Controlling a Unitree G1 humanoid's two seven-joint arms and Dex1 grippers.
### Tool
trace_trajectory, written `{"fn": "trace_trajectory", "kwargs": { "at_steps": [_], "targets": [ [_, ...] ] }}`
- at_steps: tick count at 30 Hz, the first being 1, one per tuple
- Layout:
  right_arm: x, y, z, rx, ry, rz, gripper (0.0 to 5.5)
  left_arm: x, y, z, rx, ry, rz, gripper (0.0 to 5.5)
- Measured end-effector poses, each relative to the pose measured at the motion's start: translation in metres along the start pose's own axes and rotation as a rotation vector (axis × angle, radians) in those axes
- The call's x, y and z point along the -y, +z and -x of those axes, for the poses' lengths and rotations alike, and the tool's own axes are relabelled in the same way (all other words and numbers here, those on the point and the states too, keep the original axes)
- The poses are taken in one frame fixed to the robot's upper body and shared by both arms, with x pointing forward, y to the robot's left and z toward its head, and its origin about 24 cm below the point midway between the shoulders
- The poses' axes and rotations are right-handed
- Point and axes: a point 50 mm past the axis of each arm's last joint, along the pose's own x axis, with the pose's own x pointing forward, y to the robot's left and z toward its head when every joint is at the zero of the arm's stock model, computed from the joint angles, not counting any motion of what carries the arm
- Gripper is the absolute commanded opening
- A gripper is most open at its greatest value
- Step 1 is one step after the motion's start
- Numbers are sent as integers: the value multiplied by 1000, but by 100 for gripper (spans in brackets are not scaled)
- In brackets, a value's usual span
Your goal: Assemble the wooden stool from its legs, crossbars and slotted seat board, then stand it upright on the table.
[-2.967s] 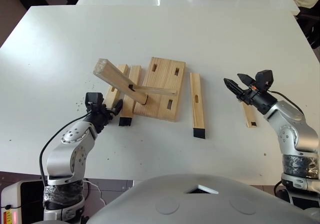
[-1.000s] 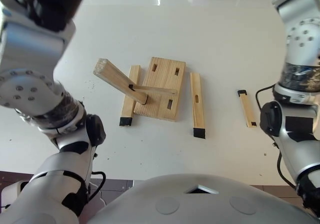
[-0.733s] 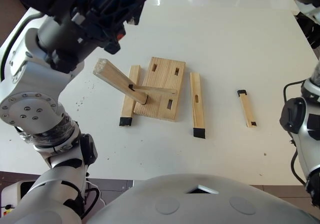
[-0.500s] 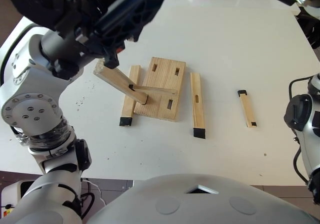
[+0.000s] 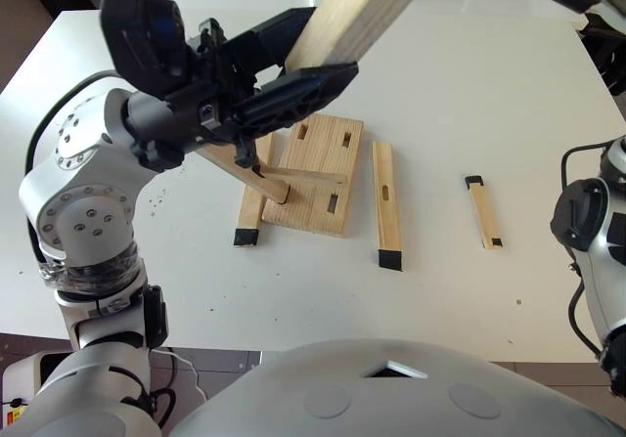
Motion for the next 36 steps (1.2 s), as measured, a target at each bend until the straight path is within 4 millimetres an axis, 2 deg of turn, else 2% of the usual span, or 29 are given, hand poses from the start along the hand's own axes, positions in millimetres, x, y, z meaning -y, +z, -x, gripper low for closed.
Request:
{"fn": "trace_trajectory", "kwargs": {
  "at_steps": [2,4,16,25,26,32,36],
  "targets": [
    [0,0,0,3,-3,3,429,0,-2,2,-13,0,-5,202],
    [1,0,0,4,-9,5,403,0,-5,5,-28,3,1,202],
    [9,-2,3,10,-69,-24,206,-2,-12,14,-51,30,10,202],
    [6,-5,4,4,-119,-38,206,-8,-17,15,-65,25,-11,202],
    [6,-6,5,7,-131,-42,206,-9,-18,15,-68,26,-9,240],
    [14,-16,15,24,-246,-24,205,-23,-21,18,-113,122,-4,329],
    [16,-14,21,3,-305,69,205,-28,-22,18,-148,154,-30,336]
  ]
}}
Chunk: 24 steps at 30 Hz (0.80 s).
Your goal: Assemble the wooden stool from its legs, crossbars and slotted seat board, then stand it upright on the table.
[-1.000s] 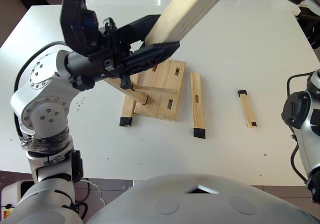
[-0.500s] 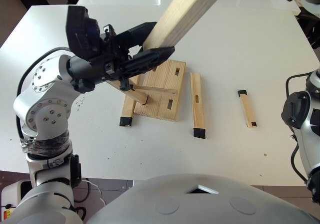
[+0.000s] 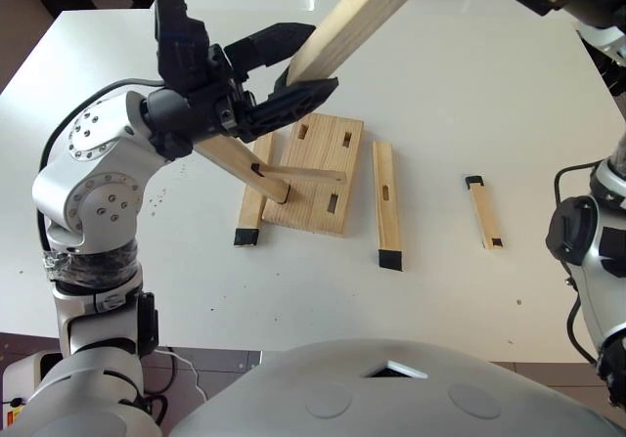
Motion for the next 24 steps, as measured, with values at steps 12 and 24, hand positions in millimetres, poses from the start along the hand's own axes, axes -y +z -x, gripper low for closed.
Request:
{"fn": "trace_trajectory", "kwargs": {
  "at_steps": [12,24],
  "targets": [
    [9,-101,62,-406,-225,188,204,-38,42,30,266,487,-116,336],
    [-46,-135,54,-345,-152,84,204,-67,54,81,583,1031,7,336]
  ]
}}
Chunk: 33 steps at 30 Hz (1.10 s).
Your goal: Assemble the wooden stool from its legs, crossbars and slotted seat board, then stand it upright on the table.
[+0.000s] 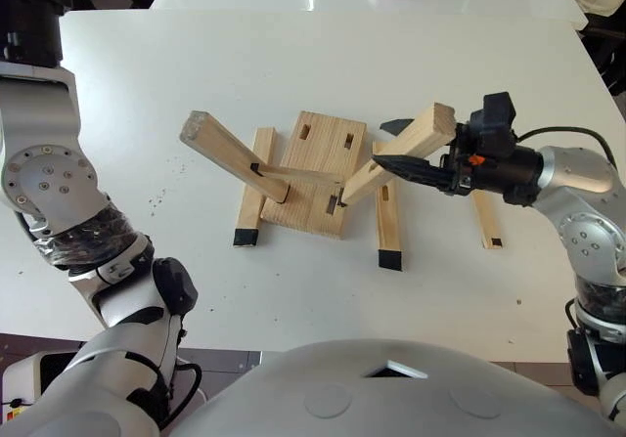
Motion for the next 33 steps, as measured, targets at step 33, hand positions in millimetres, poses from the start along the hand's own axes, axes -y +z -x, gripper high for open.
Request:
{"fn": "trace_trajectory", "kwargs": {
  "at_steps": [33],
  "targets": [
    [1,-12,-34,-120,12,75,204,-11,-50,52,-259,135,-75,336]
  ]
}}
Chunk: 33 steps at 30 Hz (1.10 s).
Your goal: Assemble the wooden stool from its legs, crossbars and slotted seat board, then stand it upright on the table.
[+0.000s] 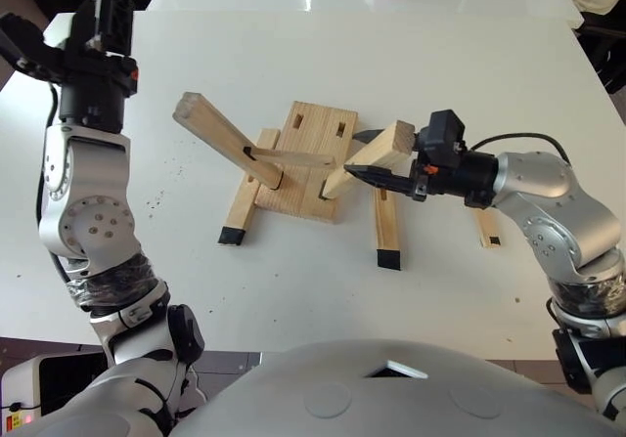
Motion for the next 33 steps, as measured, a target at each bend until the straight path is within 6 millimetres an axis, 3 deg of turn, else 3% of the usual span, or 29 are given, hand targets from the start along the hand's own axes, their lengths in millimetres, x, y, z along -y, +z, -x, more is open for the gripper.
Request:
{"fn": "trace_trajectory", "kwargs": {
  "at_steps": [7,15,22,28,33],
  "targets": [
    [20,14,-14,-123,51,-18,204,-11,-32,10,-122,65,-68,336],
    [33,26,-26,-205,113,15,204,-19,-56,16,-180,132,-76,336],
    [37,27,-34,-228,139,2,204,-8,-87,28,-271,121,-53,336],
    [32,29,-15,-263,149,18,204,5,-93,38,-287,72,-48,336],
    [17,32,6,-292,159,-11,204,17,-104,55,-344,59,-8,336]
  ]
}}
